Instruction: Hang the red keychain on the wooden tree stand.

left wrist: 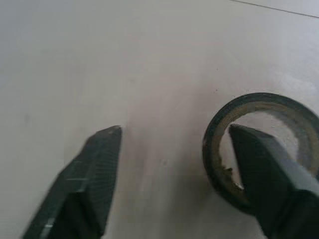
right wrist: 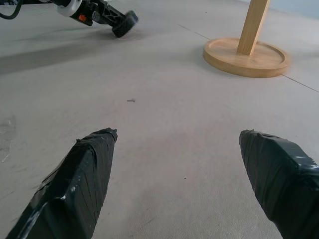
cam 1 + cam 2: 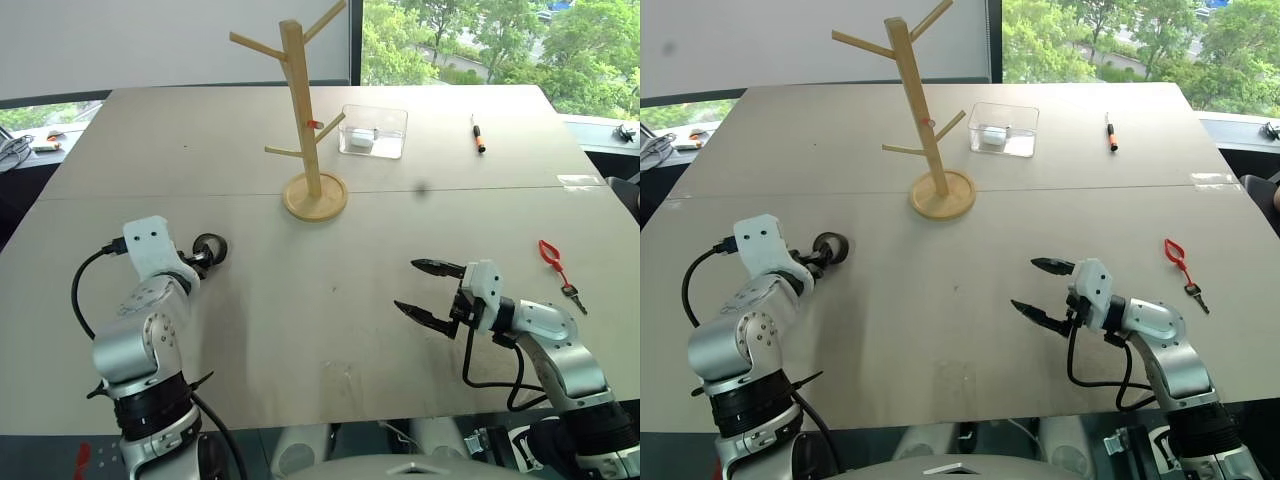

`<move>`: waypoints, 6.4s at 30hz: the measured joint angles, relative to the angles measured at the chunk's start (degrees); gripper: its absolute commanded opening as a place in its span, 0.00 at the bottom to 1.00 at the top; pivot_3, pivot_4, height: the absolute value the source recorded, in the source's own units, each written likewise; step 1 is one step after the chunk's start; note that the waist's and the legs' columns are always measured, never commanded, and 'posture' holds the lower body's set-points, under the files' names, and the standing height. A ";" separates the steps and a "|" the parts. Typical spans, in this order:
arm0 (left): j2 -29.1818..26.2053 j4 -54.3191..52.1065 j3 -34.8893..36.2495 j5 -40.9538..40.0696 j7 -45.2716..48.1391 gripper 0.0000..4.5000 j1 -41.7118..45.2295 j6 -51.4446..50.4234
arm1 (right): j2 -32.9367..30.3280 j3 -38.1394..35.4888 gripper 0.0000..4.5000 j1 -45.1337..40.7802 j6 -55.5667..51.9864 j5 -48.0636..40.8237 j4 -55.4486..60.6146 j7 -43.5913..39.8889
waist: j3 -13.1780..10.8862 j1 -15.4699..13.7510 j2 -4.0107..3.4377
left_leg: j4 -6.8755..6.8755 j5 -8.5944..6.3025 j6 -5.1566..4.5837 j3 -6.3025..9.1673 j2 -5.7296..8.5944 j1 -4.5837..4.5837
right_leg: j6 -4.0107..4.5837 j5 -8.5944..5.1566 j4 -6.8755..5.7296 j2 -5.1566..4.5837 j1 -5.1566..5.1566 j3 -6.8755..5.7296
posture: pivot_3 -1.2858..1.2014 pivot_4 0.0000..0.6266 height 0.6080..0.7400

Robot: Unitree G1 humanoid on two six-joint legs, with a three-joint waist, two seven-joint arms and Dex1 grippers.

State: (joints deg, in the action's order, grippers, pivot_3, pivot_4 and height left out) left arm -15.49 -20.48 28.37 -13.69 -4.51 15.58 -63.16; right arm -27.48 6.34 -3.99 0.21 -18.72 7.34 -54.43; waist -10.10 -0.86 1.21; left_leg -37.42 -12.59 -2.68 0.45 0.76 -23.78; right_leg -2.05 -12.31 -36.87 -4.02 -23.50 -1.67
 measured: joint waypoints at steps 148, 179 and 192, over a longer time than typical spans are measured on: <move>-9.09 12.63 -37.45 -9.77 74.00 0.99 -25.26 81.24 | -7.65 -30.85 0.94 2.88 -29.00 -7.90 -9.14 26.35 | 0.23 0.05 -0.15 | 0.16 0.00 -0.05 -0.41 -0.10 0.00 | 0.11 -0.23 0.05 0.06 -0.18 0.24 | 0.52 0.24 1.00; -9.09 9.65 -38.02 -8.96 66.04 1.00 -23.78 77.61 | -8.27 -26.66 0.01 0.13 -22.29 -1.62 -13.80 19.91 | 0.24 0.04 -0.16 | 0.11 0.00 -0.05 -0.40 -0.16 0.02 | 0.10 -0.23 0.05 0.09 -0.13 0.22 | 0.52 0.24 1.00; -7.51 -6.65 -26.86 -13.80 39.74 1.00 -9.78 54.03 | -2.83 -10.50 0.01 -16.15 -15.50 3.27 8.65 20.72 | 0.08 0.08 -0.24 | 0.10 0.00 -0.02 -0.28 -0.28 -0.06 | 0.01 0.01 0.05 0.36 -0.16 0.16 | 0.52 0.24 1.00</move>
State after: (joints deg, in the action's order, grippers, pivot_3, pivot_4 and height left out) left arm -23.00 -27.13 1.51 -27.49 35.23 5.80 -9.13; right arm -30.31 -4.16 -20.14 -15.29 -15.46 15.98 -33.71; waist -10.02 -0.78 0.97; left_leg -37.31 -12.60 -2.70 0.17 0.48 -23.84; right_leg -2.04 -12.30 -36.82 -3.66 -23.66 -1.51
